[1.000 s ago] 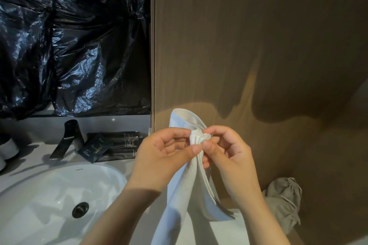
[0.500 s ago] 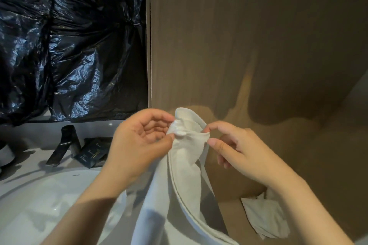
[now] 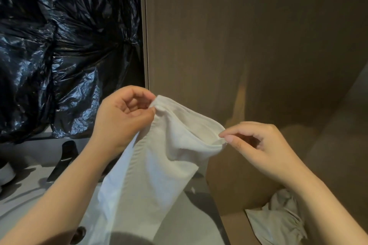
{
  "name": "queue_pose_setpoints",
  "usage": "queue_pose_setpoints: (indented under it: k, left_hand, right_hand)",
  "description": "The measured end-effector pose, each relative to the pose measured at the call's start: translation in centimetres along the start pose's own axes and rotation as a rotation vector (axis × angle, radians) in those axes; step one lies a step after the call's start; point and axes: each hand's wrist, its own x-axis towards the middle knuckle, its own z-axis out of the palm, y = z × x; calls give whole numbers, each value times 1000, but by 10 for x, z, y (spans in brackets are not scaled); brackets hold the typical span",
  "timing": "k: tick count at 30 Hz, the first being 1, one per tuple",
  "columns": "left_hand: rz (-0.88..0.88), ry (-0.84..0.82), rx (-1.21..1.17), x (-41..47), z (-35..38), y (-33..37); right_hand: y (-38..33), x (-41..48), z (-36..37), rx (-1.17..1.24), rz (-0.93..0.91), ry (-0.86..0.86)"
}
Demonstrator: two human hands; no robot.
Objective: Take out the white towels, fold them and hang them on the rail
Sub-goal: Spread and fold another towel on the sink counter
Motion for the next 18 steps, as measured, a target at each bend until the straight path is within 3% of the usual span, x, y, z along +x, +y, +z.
queue_pose_setpoints:
  k: [5,9,18]
  left_hand:
    - [-15,-2,16,-2,-3,-4]
    - [-23,-12,34,-7,1,-5]
    - [-80,19,76,-15,3,-14]
  right_hand:
    - [0,4,3,1,1,-22]
    - [-4,1,19,-14,-15,-151]
    - [-4,3,34,-132,-12,-134]
